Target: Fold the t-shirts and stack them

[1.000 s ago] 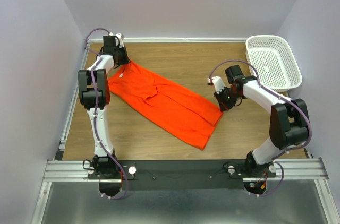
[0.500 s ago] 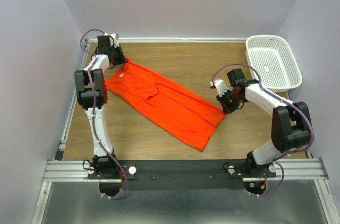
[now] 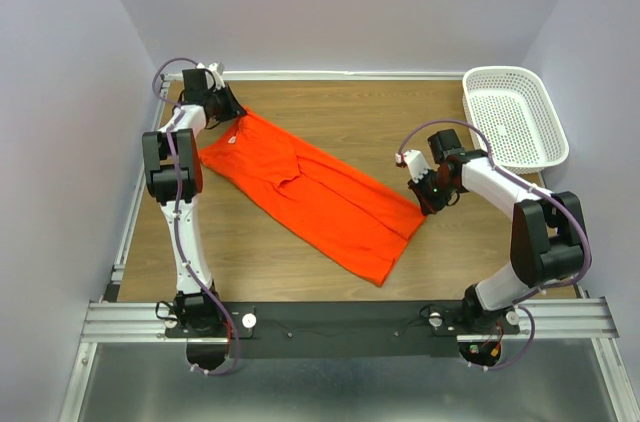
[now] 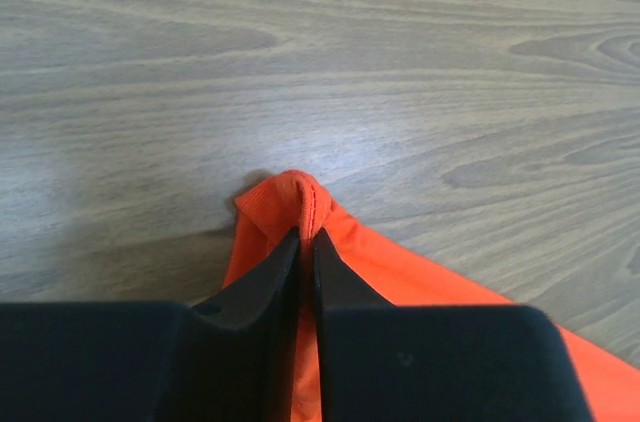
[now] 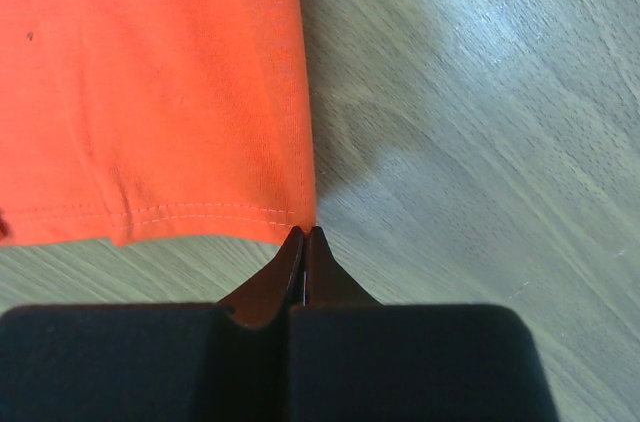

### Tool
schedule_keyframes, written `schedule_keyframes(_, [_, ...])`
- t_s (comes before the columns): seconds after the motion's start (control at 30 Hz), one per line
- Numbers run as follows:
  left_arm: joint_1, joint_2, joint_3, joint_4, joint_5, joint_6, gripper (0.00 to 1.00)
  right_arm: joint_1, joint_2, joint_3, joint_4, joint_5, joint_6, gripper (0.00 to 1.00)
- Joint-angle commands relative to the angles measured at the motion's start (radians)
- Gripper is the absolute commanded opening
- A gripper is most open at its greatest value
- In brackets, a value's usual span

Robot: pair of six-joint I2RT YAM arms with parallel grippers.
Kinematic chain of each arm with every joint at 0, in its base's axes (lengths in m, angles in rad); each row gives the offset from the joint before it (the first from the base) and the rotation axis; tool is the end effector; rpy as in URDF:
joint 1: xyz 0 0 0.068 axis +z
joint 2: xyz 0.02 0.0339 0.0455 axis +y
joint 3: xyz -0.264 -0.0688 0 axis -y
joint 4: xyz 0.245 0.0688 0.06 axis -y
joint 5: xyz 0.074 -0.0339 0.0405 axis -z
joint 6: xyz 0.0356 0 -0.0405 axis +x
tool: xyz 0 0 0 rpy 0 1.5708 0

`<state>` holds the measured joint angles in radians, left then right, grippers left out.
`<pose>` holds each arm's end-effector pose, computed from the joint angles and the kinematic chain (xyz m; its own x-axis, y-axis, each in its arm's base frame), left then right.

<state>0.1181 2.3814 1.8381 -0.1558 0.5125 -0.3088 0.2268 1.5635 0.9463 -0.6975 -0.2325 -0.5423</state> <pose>0.5308 0.0454 0.1525 -0.6909 -0.3487 -0.6333 0.0630 0.8436 -0.5333 0.2711 0.0710 0.1795 -0.6651 -0.6689 -0.3320 -0.7226 0.6886 0.0602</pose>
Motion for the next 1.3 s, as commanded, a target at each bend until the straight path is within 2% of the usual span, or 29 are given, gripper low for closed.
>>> schedule_keyframes(0.0, [0.014, 0.019, -0.005, 0.090, 0.058, -0.071, 0.18, -0.012, 0.010, -0.001, -0.020, -0.004, -0.007, 0.02])
schedule_keyframes(0.17, [0.023, 0.009, -0.046, 0.172, 0.096, -0.148, 0.25, -0.012, 0.007, -0.003, -0.019, -0.007, -0.008, 0.03])
schedule_keyframes(0.47, [0.022, 0.019, -0.042, 0.196, 0.143, -0.184, 0.41, -0.012, 0.012, -0.004, -0.019, -0.019, -0.010, 0.03])
schedule_keyframes(0.77, [0.022, 0.039, -0.023, 0.182, 0.116, -0.199, 0.43, -0.012, 0.007, -0.006, -0.019, -0.024, -0.011, 0.03])
schedule_keyframes(0.9, [0.018, 0.050, -0.016, 0.179, 0.113, -0.202, 0.36, -0.012, 0.006, -0.006, -0.019, -0.024, -0.010, 0.03])
schedule_keyframes(0.97, [0.015, 0.055, -0.014, 0.179, 0.110, -0.205, 0.24, -0.012, 0.006, -0.007, -0.019, -0.025, -0.010, 0.03])
schedule_keyframes(1.07, [0.018, 0.050, -0.016, 0.186, 0.101, -0.213, 0.12, -0.014, 0.006, -0.011, -0.019, -0.022, -0.010, 0.03])
schedule_keyframes(1.27, [0.018, 0.015, -0.025, 0.225, 0.075, -0.245, 0.12, -0.012, -0.013, -0.024, -0.017, 0.027, -0.016, 0.01])
